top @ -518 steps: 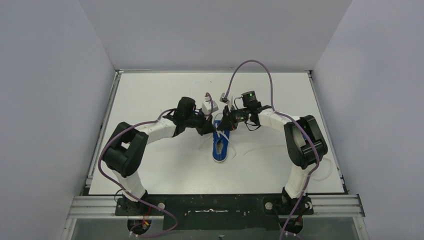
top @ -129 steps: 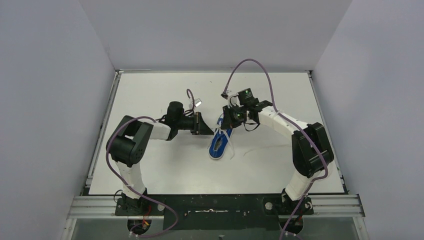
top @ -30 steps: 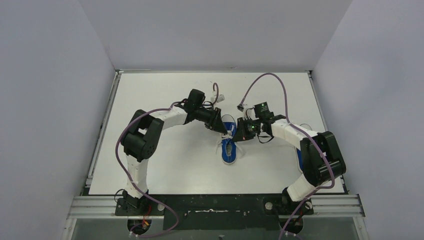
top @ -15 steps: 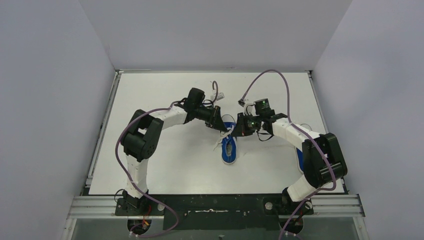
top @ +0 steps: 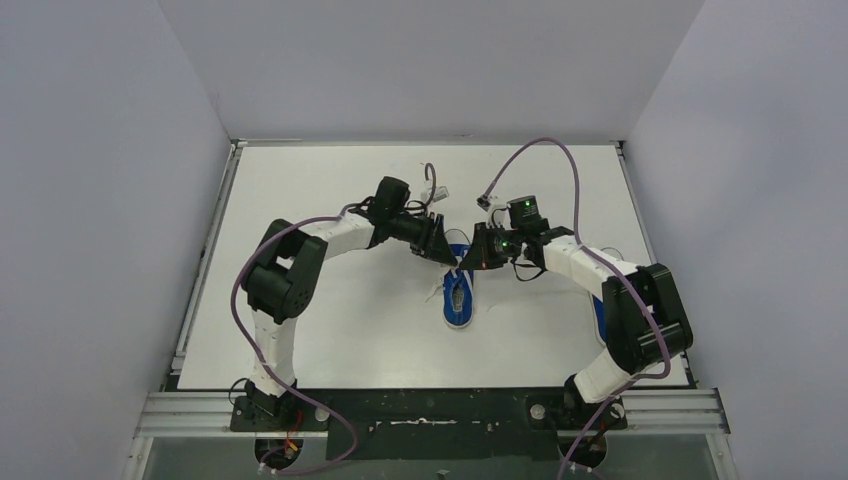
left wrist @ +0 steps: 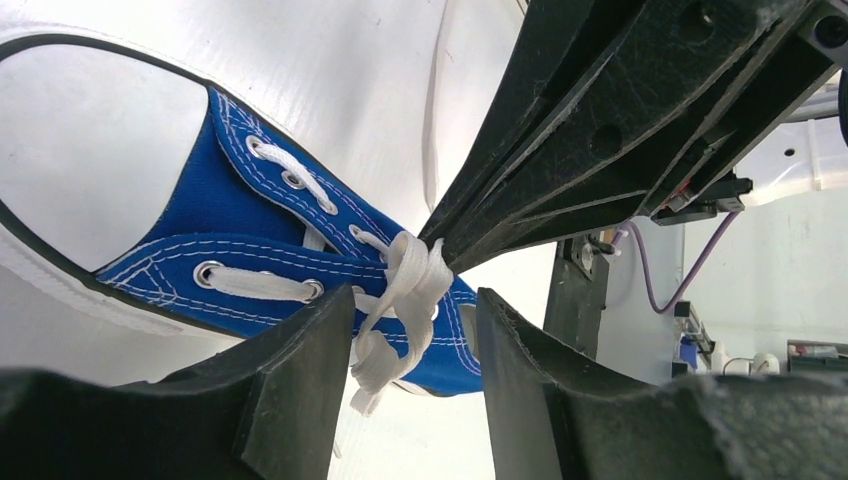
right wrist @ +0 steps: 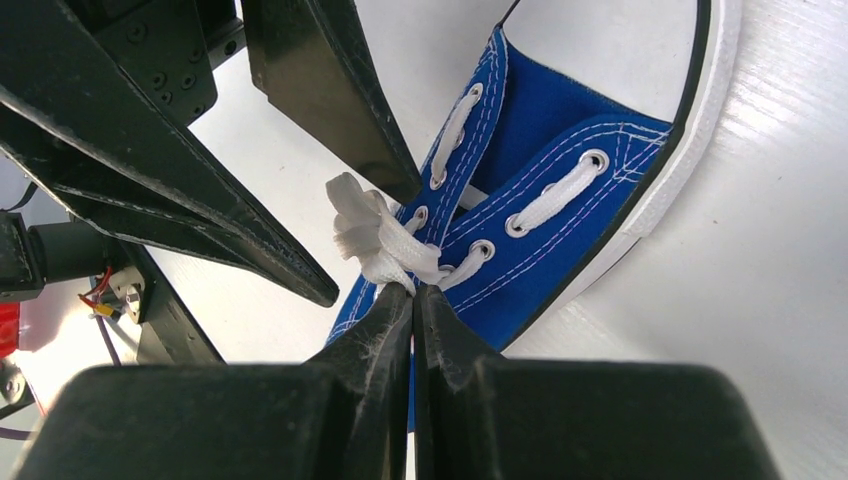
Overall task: Tie the shoes
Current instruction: Cross the shoelace with the shoelace.
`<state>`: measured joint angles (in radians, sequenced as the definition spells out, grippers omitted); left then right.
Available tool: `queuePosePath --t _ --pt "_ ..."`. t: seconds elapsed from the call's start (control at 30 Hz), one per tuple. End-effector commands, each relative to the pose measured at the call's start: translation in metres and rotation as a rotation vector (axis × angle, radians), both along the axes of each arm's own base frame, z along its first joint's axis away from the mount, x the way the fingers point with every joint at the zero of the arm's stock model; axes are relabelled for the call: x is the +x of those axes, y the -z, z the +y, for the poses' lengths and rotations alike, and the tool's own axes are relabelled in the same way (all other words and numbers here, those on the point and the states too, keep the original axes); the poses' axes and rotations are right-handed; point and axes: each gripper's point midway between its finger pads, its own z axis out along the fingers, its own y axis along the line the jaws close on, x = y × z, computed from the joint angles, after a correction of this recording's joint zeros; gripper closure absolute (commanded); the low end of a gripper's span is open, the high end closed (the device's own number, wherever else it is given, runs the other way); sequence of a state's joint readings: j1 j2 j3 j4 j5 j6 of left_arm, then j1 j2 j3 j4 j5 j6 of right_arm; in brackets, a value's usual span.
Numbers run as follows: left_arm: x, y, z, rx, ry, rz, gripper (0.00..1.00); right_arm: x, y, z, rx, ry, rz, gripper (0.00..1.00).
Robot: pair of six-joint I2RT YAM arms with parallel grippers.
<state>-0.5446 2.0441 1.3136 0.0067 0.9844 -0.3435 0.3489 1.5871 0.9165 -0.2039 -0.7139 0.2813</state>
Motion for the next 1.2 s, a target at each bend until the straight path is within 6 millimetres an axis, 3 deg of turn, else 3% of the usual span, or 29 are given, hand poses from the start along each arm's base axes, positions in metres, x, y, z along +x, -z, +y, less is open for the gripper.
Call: queuePosePath --t 0.0,0.17,0.43,0.57,0.63,0.8,0.97,1.17 --pt "-0.003 -0.013 -0.008 -0.032 0.05 -0.07 0.56 0.012 -0.014 0.011 0.033 -0.013 -0.067 1.0" --pt "-0.007 -0.004 -0.006 0.005 0.058 -0.055 0.59 0.009 -0.013 0.013 0.041 -0.012 -0.06 1.0" --pt "-0.002 0.003 -0.008 0.047 0.042 -0.09 0.85 0.003 -0.013 0.014 0.038 -0.021 -0.049 0.99" --pt "-0.002 0.006 -0.005 0.073 0.045 -0.11 0.93 0.004 -0.02 0.001 0.01 0.002 -0.064 0.78" --pt "-0.003 0.006 -0.003 0.08 0.051 -0.114 0.96 0.009 -0.024 -0.005 -0.006 0.005 -0.085 0.73" --pt "-0.003 0.006 -0.001 0.09 0.055 -0.123 1.0 0.028 -0.027 -0.008 -0.033 -0.047 -0.18 0.73" --pt "-0.001 0.003 -0.002 0.09 0.052 -0.129 1.0 0.04 -0.041 -0.003 -0.024 -0.186 -0.384 0.69" --pt "-0.001 0.003 -0.002 0.092 0.05 -0.128 1.0 0.046 -0.031 0.002 -0.051 -0.346 -0.433 0.67"
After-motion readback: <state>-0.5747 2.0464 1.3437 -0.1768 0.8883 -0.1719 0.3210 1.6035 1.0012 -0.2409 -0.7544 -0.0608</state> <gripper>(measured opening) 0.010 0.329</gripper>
